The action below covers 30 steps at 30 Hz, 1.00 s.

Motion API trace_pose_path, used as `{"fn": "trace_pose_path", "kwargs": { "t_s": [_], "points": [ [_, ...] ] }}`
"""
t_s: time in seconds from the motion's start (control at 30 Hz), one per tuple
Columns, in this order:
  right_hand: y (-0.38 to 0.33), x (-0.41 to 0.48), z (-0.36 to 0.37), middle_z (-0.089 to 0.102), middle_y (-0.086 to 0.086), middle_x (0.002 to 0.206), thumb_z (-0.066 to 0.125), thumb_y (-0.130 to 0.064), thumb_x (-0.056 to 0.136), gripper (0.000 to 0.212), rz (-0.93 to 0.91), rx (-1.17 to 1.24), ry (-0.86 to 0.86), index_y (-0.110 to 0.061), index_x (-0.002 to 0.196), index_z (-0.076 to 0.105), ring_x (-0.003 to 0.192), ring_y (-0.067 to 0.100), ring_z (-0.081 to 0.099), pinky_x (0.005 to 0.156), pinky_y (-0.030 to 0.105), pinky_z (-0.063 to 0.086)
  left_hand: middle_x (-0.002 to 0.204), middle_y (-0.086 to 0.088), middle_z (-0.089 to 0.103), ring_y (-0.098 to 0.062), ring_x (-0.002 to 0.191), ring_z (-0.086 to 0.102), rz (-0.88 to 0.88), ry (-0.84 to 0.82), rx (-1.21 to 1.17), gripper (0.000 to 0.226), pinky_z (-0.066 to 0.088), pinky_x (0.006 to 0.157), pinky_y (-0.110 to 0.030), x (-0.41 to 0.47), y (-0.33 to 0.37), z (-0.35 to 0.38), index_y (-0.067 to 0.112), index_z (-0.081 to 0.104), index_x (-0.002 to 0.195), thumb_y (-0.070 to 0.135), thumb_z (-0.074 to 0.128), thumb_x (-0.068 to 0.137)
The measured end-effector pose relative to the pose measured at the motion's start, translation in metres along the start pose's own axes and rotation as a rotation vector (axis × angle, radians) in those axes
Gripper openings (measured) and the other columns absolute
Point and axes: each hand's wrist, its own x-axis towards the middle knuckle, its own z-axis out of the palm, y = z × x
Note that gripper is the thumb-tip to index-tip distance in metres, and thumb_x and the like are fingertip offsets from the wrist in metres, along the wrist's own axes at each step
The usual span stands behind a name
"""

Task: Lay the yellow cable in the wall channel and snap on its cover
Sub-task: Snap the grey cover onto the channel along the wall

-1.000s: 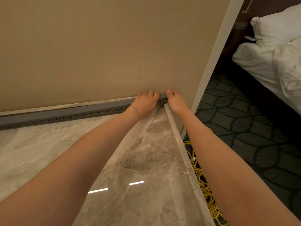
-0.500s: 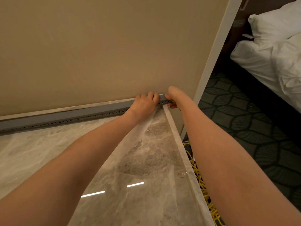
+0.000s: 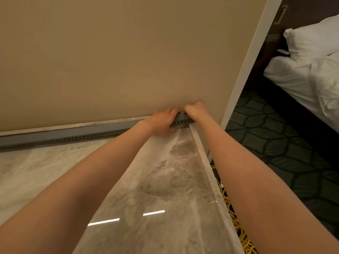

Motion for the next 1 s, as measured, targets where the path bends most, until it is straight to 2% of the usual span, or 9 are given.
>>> {"fn": "trace_pose_path", "kwargs": {
  "t_s": [0.07,0.13,0.27,0.47,0.77,1.0],
  "points": [
    [-0.011,-0.009,0.009,0.057,0.014,0.123,0.052,-0.027,0.067,0.047,-0.093,-0.128,0.083,-0.009,0.111,0.057,0.116,0.033,0.055,0.092,0.038,0.046,0.133,-0.017,0.05,-0.034,0.119,0.05,-0.035,0.017,-0.019,0.054,0.042,0.096,-0.04,-0.01,-0.011,-0.004,0.008,0.037,0.135,0.027,0.058,0.089],
    [-0.02,-0.019,0.016,0.05,0.013,0.131,0.054,-0.02,0.076,0.047,-0.174,-0.217,0.117,-0.011,0.123,0.053,0.124,0.033,0.046,0.103,0.044,0.041,0.136,-0.017,0.047,-0.033,0.123,0.048,-0.08,0.025,-0.016,0.058,0.04,0.099,-0.039,-0.022,-0.024,-0.011,0.008,0.036,0.137,0.026,0.06,0.088],
    [-0.033,-0.038,0.035,0.046,0.014,0.135,0.054,-0.013,0.081,0.042,-0.328,-0.472,0.156,-0.01,0.123,0.054,0.128,0.032,0.042,0.11,0.049,0.031,0.144,-0.012,0.043,-0.031,0.13,0.044,-0.19,0.015,-0.015,0.069,0.036,0.105,-0.038,-0.05,-0.05,-0.023,0.013,0.029,0.144,0.032,0.062,0.087],
    [-0.064,-0.065,0.074,0.057,0.015,0.127,0.051,-0.01,0.086,0.032,-0.504,-0.478,-0.038,-0.008,0.116,0.061,0.118,0.034,0.053,0.1,0.043,0.046,0.145,-0.011,0.042,-0.03,0.132,0.043,-0.336,0.027,-0.014,0.065,0.033,0.106,-0.039,-0.103,-0.09,-0.038,0.016,0.031,0.143,0.031,0.062,0.088],
    [-0.128,-0.121,0.154,0.065,0.015,0.12,0.053,-0.019,0.088,0.03,-0.614,-0.456,-0.22,-0.013,0.115,0.065,0.114,0.033,0.058,0.1,0.044,0.047,0.139,-0.013,0.046,-0.033,0.129,0.044,-0.488,0.047,0.005,0.058,0.035,0.105,-0.042,-0.189,-0.15,-0.05,0.017,0.036,0.14,0.024,0.061,0.088],
    [-0.168,-0.158,0.215,0.056,0.011,0.135,0.058,-0.018,0.087,0.04,-0.653,-0.485,-0.282,-0.017,0.126,0.058,0.126,0.028,0.051,0.107,0.043,0.043,0.141,-0.012,0.044,-0.031,0.131,0.043,-0.548,0.068,0.011,0.054,0.034,0.104,-0.041,-0.249,-0.195,-0.052,0.016,0.036,0.141,0.021,0.057,0.091]
  ]
}}
